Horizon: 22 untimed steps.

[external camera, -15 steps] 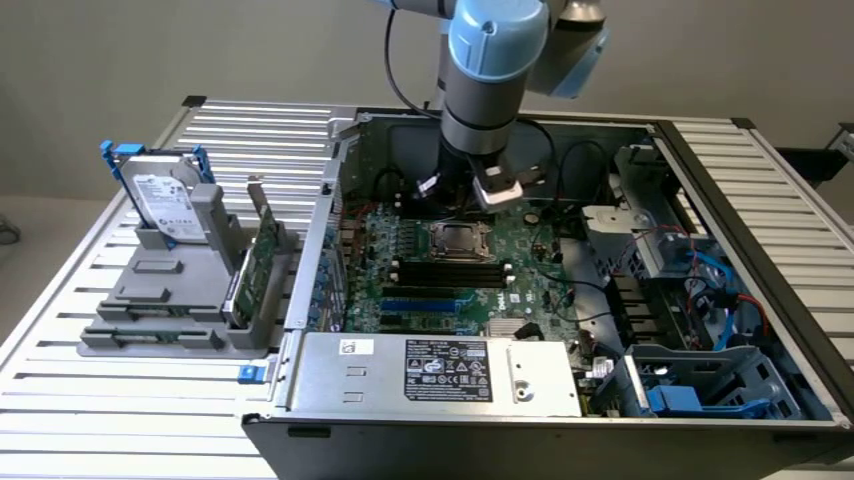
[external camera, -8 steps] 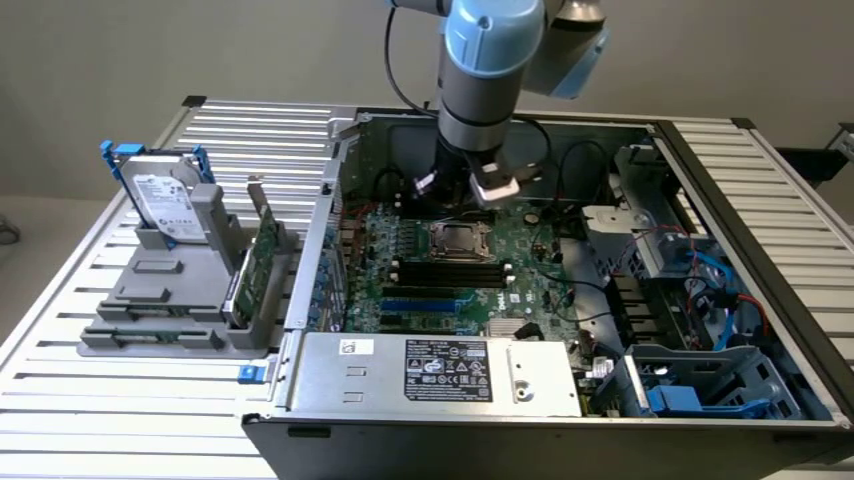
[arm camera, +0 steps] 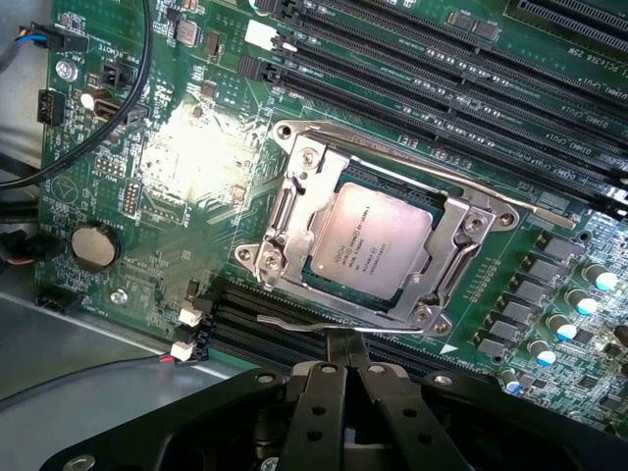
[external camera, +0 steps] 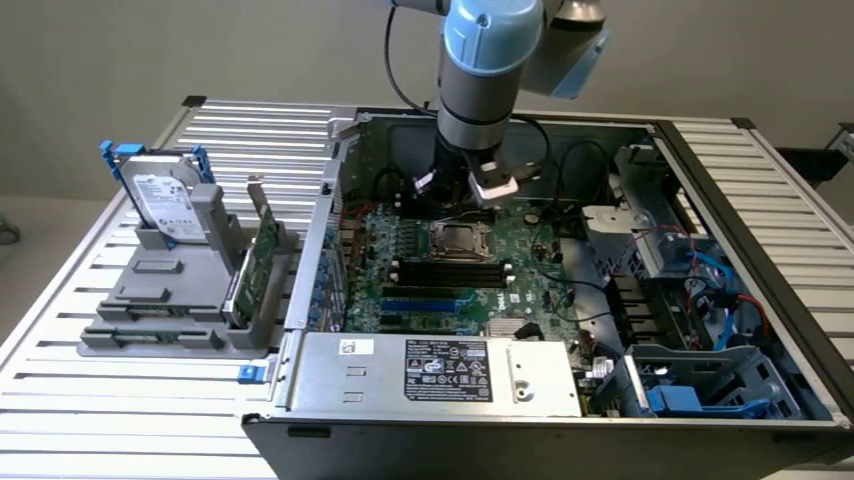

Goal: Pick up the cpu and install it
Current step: 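Install the first cpu locking lever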

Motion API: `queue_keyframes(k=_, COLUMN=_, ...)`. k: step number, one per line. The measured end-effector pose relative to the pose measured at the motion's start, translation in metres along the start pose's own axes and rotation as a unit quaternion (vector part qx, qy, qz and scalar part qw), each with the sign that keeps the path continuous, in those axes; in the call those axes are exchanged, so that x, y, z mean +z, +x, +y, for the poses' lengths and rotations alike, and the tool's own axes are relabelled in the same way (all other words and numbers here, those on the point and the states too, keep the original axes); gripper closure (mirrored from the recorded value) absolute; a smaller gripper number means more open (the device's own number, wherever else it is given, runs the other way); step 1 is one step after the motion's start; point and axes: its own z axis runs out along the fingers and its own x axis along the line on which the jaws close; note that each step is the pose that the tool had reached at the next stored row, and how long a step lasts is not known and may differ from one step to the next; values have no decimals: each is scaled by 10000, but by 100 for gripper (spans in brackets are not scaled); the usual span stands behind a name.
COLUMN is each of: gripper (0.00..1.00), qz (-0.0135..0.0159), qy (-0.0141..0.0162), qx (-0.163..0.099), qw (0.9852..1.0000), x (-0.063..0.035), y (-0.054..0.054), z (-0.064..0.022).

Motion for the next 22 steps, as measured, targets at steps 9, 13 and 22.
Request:
queue_keyframes(k=9, gripper=89, qz=-9, qy=-7, qx=2, qw=10000, x=0, y=10, z=4)
queue_keyframes(k=13, gripper=89, qz=-9, qy=-8, qx=2, qw=10000, x=5, y=22, z=9)
queue_keyframes(k=22, gripper=89, qz=-11, qy=-12, qx=2, qw=10000, x=37, y=24, z=20)
